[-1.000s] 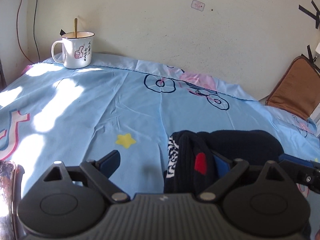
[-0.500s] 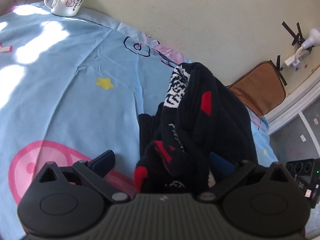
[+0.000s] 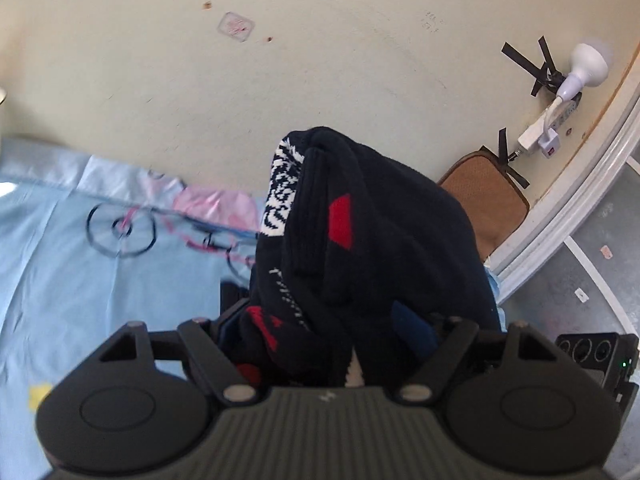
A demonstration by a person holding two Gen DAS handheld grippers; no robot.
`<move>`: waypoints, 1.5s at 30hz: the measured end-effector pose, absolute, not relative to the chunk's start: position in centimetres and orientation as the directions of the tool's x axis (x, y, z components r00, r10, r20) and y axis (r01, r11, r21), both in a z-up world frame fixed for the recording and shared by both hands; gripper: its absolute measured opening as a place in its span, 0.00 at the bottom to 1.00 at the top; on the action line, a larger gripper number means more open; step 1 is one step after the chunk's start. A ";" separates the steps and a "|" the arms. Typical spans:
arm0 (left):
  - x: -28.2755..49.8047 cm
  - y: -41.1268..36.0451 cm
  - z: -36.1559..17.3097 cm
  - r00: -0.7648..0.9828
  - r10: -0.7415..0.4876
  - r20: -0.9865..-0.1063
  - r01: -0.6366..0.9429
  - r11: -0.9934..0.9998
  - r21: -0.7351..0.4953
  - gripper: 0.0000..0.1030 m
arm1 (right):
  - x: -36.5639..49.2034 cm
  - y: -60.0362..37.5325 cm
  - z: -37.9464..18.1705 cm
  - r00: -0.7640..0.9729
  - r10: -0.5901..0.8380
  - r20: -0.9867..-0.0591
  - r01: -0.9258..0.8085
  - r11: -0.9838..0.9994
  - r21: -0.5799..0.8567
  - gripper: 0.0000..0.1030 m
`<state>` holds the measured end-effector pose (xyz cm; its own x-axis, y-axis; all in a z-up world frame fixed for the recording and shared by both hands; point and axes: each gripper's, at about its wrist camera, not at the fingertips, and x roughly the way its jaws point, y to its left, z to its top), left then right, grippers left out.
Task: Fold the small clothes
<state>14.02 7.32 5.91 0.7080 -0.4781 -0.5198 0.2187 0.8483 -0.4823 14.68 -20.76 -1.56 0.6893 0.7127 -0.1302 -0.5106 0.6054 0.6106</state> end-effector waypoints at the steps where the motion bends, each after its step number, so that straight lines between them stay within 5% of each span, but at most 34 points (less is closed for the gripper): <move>1: 15.7 6.6 5.9 0.715 -0.462 -0.525 0.219 0.861 -0.460 0.79 | 16.3 -21.2 -1.6 0.707 0.695 -0.131 -0.492 0.617 0.614 0.62; 8: 25.3 2.5 -0.8 0.677 -0.299 -0.672 0.109 0.945 -0.310 0.84 | 24.8 -21.3 -6.1 0.758 0.561 -0.332 -0.305 0.755 0.580 0.67; 10: 24.7 2.7 -1.6 0.708 -0.290 -0.643 0.082 0.939 -0.333 0.95 | 24.5 -21.4 -5.9 0.760 0.560 -0.331 -0.321 0.765 0.558 0.68; 13: 23.7 3.3 -1.5 0.707 -0.277 -0.651 0.037 0.933 -0.357 0.95 | 24.1 -21.7 -5.9 0.763 0.560 -0.322 -0.320 0.761 0.565 0.71; 22: 13.1 3.5 1.4 0.749 -0.102 -0.654 -0.076 0.968 -0.239 0.93 | 15.4 -23.7 -5.1 0.832 0.400 -0.385 -0.201 0.863 0.464 0.77; 30: 3.0 -1.4 -0.7 0.764 0.070 -0.642 -0.085 0.996 0.007 0.97 | 2.9 -23.0 -7.7 0.858 0.309 -0.411 -0.181 0.929 0.322 0.77; 45: -6.2 -4.8 -2.5 0.786 0.137 -0.603 -0.077 0.989 0.125 0.99 | -5.8 -23.8 -10.2 0.903 0.200 -0.380 -0.130 0.971 0.202 0.77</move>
